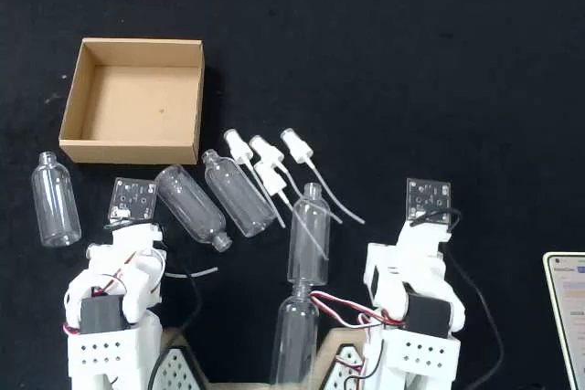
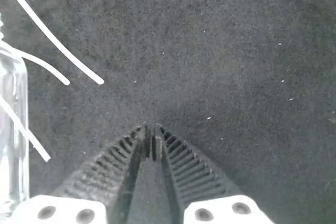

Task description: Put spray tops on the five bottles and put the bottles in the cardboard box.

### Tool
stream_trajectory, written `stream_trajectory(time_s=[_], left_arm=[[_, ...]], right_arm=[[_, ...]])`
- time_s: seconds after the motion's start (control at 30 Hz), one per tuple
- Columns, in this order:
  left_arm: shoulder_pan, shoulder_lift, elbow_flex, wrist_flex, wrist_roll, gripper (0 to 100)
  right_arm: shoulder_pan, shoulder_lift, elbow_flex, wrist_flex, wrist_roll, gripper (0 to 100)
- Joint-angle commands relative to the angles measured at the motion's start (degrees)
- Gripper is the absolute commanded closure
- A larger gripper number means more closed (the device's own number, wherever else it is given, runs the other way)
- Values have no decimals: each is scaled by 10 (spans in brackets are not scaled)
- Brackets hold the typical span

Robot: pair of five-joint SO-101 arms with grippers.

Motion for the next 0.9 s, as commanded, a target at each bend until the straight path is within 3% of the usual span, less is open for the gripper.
stream_trajectory(time_s=[0.0,0.87], left_arm=[[0,-4,12,2,-4,970],[3,-4,12,2,-4,970]], right_arm=[[5,-55,5,-7,1,987],[6,-55,5,-7,1,987]])
